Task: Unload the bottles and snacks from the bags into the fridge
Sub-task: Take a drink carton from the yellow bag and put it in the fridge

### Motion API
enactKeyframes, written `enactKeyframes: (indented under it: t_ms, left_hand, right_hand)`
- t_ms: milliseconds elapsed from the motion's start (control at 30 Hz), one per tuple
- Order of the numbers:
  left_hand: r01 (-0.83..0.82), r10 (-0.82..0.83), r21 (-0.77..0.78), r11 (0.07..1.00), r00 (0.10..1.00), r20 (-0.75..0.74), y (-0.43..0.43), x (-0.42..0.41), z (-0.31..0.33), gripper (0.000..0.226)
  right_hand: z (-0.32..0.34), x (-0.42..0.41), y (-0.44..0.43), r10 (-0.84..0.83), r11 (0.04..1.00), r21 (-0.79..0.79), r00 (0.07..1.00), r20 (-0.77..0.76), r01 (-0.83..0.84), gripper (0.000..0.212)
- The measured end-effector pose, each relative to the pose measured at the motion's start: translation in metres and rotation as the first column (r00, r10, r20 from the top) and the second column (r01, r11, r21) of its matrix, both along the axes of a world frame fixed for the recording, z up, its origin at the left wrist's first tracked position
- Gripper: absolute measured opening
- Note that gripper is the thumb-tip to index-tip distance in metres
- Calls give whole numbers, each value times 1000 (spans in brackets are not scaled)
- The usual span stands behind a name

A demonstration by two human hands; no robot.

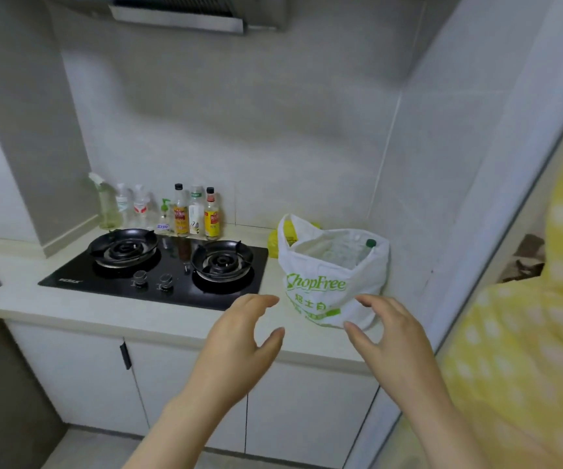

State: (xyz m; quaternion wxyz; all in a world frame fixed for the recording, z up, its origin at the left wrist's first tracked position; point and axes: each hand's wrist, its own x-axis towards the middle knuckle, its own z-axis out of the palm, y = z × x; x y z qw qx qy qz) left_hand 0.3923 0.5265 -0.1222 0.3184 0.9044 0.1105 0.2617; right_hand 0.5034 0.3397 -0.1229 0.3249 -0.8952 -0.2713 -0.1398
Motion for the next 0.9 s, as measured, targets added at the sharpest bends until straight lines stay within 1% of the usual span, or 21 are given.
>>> enactKeyframes:
  t_ms: [167,400,567,700,900]
  left_hand:
    - [21,-21,-21,1000,1000,-13,3,43,-8,41]
    - [57,-58,-50,997,998,-22,31,104,-20,40]
    - [77,-78,-70,995,997,-9,75,156,-23,41]
    - [98,-99,-121,988,995,3,112,197,-17,40]
    - [130,-130,-126,984,991,10,156,245,-26,42]
  right_hand:
    - [-9,37,2,-8,1000,2,1000,-29,8,40]
    - [-17,92,33,-13,1000,11,998,-56,14,41]
    - [-16,137,75,-20,1000,-4,998,-56,20,40]
    - [-8,171,113,-28,999,-38,999,-46,26,40]
    - [-13,213,154,-46,998,-49,997,-61,43,40]
